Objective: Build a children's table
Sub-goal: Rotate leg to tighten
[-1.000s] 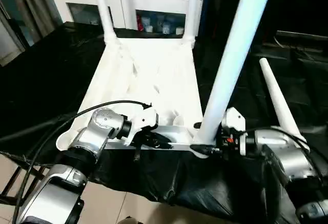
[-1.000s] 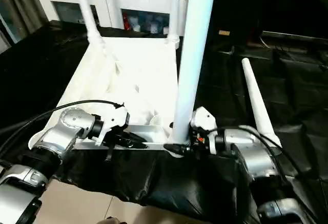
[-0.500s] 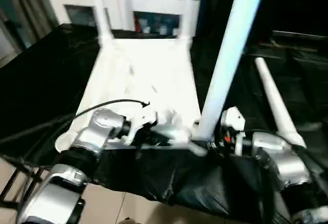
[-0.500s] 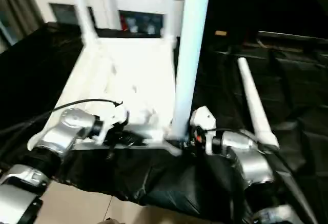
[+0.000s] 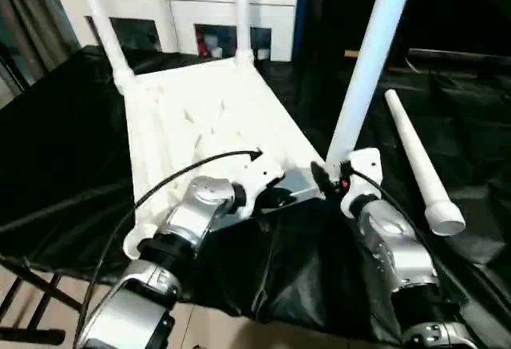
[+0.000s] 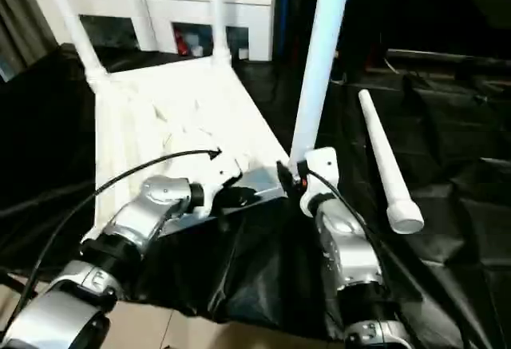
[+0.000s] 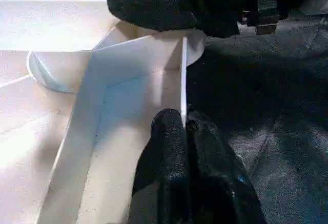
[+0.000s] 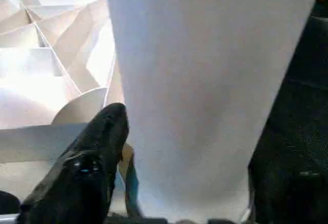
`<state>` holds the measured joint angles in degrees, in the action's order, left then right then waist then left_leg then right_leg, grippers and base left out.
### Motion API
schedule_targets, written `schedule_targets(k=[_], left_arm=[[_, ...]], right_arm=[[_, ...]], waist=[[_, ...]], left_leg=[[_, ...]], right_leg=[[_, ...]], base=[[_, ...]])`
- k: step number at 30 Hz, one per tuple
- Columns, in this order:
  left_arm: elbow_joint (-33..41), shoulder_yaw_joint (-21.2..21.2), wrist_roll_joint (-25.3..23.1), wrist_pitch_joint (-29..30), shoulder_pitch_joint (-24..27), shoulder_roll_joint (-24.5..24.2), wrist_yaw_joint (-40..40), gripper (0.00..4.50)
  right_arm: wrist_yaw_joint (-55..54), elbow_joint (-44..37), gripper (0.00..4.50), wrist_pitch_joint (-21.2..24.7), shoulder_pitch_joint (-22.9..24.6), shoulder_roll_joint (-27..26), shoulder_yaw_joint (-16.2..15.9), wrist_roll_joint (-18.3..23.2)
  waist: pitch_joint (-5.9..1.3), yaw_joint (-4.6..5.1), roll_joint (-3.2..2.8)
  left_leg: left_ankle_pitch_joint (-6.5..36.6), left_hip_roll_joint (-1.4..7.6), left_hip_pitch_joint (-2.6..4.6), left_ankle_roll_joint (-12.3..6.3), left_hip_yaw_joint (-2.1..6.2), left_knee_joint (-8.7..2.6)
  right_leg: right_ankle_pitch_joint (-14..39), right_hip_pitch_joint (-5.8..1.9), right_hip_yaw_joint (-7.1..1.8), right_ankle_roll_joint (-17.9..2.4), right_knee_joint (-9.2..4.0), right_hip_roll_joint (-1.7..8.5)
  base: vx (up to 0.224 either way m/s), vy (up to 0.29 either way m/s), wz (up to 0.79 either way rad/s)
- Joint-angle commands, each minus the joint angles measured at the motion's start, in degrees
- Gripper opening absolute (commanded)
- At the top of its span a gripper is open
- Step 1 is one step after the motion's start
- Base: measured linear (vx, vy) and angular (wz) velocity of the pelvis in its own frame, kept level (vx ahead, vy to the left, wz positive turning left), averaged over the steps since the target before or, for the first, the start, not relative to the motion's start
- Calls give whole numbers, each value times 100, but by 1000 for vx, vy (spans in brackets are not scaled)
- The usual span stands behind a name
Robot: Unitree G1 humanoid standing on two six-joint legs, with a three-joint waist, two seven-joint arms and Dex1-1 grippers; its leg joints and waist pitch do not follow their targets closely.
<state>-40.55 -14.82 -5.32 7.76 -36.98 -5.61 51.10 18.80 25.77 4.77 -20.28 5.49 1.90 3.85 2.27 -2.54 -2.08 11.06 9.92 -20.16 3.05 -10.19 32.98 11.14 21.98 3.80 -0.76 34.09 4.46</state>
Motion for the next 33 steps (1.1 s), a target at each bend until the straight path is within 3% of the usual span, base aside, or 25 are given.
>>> schedule_targets(k=[1,3,6,8,11,14,21,22,27,33], left_arm=[[165,-61,223,-246,0,66,302,0],[264,-42,352,-228,63,-121,699,0],[296,-67,411,-282,99,-297,998,0],[331,-86,540,-400,146,-618,1645,0],[355,-89,633,-449,169,-779,2065,0],[333,-128,698,-477,148,-992,2518,0],[286,-235,741,-581,105,-1224,3101,0],[286,-235,741,-581,104,-1224,3102,0],[136,-263,696,-700,22,-1259,3192,0],[59,-135,771,-579,-8,-1193,3015,0]], right_arm=[[576,-10,376,24,41,-50,-442,33],[844,-4,387,-123,42,230,-466,-12],[1306,-32,387,-159,51,502,-503,77],[2490,-167,387,-168,98,1070,-576,343],[3261,-291,387,-172,142,1396,-643,526],[4287,-404,387,-115,154,1870,-833,706],[5063,-179,344,-169,-130,2170,-1014,757],[5065,-179,331,-169,-131,2170,-1015,757],[5279,-67,283,-207,-268,2140,-1176,704],[4962,-163,273,-134,-163,1960,-1119,712]], waist=[[-271,-16,85],[-278,-13,101],[-308,-48,73],[-335,-58,80],[-369,-115,74],[-364,-175,72],[-317,-231,81],[-319,-242,118],[-329,-250,116],[-332,-257,109]], left_leg=[[1278,282,-39,-367,115,-395],[1142,293,-46,-419,104,-383],[882,305,-40,-519,98,-351],[657,298,-57,-647,94,-319],[266,325,-86,-982,78,-245],[329,356,-83,-1049,77,-227],[835,368,-59,-713,70,-265],[815,363,-58,-686,68,-262],[687,347,-68,-674,64,-245],[643,351,-67,-681,70,-246]], right_leg=[[1637,-241,-278,-1051,-509,437],[1484,-238,-275,-1096,-495,430],[1064,-250,-275,-1241,-439,440],[503,-281,-267,-1376,-366,411],[-376,-269,-250,-1617,-247,403],[-275,-259,-232,-1676,-234,413],[607,-222,-247,-1587,-309,431],[634,-226,-254,-1569,-304,439],[542,-222,-255,-1552,-289,432],[480,-221,-251,-1556,-282,430]], base=[[0,0,0],[0,0,0],[0,0,0],[0,0,0],[0,0,0],[0,0,0],[0,0,0],[0,0,0],[0,0,0],[0,0,0]])
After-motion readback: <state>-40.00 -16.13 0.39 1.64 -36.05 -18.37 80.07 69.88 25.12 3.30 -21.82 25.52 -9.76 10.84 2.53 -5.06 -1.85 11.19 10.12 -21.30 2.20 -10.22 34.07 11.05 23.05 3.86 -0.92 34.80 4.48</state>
